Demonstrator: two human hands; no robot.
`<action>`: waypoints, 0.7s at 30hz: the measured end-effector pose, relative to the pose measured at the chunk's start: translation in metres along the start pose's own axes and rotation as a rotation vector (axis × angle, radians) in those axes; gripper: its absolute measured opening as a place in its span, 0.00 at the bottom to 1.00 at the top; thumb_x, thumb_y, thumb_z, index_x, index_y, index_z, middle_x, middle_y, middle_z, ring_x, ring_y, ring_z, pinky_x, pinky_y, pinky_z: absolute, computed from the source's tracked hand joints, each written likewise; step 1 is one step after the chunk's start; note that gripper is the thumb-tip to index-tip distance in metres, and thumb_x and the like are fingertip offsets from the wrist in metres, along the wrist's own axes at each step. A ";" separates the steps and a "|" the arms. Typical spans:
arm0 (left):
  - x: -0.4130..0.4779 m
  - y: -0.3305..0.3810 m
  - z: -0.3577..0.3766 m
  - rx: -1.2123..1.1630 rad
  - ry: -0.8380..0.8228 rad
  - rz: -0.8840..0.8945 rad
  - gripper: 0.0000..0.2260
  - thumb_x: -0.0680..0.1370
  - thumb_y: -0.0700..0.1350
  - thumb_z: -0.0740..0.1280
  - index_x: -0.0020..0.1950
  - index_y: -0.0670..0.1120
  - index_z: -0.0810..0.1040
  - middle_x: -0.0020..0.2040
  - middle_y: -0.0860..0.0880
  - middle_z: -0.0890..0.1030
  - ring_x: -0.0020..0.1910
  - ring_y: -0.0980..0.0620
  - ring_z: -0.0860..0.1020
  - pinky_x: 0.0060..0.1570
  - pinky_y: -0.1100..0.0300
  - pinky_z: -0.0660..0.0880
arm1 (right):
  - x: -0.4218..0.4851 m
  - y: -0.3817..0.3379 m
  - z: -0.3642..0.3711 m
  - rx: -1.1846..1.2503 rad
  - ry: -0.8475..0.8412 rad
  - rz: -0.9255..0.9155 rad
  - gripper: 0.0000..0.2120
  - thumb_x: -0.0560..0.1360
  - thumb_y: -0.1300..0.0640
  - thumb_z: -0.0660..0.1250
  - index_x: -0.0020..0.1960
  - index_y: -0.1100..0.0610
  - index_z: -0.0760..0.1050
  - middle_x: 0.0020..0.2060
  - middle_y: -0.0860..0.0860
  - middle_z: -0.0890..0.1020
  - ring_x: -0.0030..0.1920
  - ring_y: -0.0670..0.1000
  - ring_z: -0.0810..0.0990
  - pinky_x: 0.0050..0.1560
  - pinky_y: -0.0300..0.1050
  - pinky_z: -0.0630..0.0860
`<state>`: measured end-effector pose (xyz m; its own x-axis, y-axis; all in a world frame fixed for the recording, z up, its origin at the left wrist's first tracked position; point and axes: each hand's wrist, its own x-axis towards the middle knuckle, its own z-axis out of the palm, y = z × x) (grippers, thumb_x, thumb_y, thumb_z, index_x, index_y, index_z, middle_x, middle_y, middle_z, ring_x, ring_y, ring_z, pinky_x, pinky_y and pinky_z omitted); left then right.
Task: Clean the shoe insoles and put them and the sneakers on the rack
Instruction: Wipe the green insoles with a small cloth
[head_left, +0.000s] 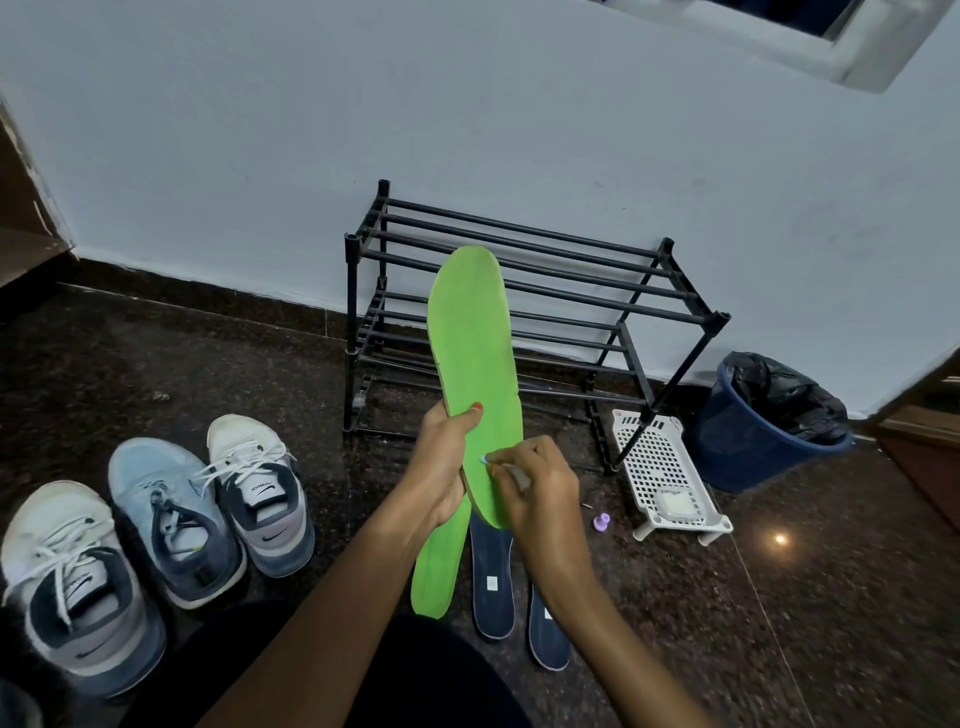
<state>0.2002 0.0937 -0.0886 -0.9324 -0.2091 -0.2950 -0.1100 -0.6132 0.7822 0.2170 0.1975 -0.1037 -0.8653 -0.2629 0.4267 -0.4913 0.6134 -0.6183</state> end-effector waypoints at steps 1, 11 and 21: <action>0.000 0.000 0.001 -0.004 -0.008 -0.002 0.09 0.81 0.36 0.57 0.57 0.42 0.74 0.47 0.46 0.80 0.45 0.49 0.80 0.44 0.58 0.77 | 0.002 0.001 -0.002 -0.001 0.001 0.005 0.05 0.72 0.69 0.67 0.45 0.63 0.80 0.41 0.50 0.73 0.43 0.48 0.75 0.44 0.27 0.69; 0.001 0.004 -0.002 -0.054 0.021 0.013 0.08 0.81 0.37 0.58 0.57 0.43 0.74 0.49 0.45 0.80 0.46 0.47 0.79 0.47 0.54 0.77 | 0.011 0.004 -0.008 0.018 -0.001 -0.030 0.05 0.70 0.71 0.68 0.43 0.65 0.80 0.38 0.52 0.73 0.39 0.44 0.72 0.41 0.25 0.68; 0.000 0.004 0.002 -0.012 0.000 0.005 0.08 0.81 0.36 0.58 0.56 0.43 0.73 0.49 0.45 0.80 0.47 0.46 0.79 0.53 0.51 0.74 | 0.019 0.009 -0.013 -0.017 0.057 0.023 0.05 0.69 0.71 0.68 0.42 0.64 0.80 0.39 0.52 0.74 0.41 0.49 0.74 0.43 0.28 0.69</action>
<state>0.1993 0.0925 -0.0842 -0.9327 -0.2127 -0.2911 -0.1008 -0.6214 0.7769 0.1974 0.2073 -0.0928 -0.8692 -0.2058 0.4496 -0.4689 0.6317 -0.6173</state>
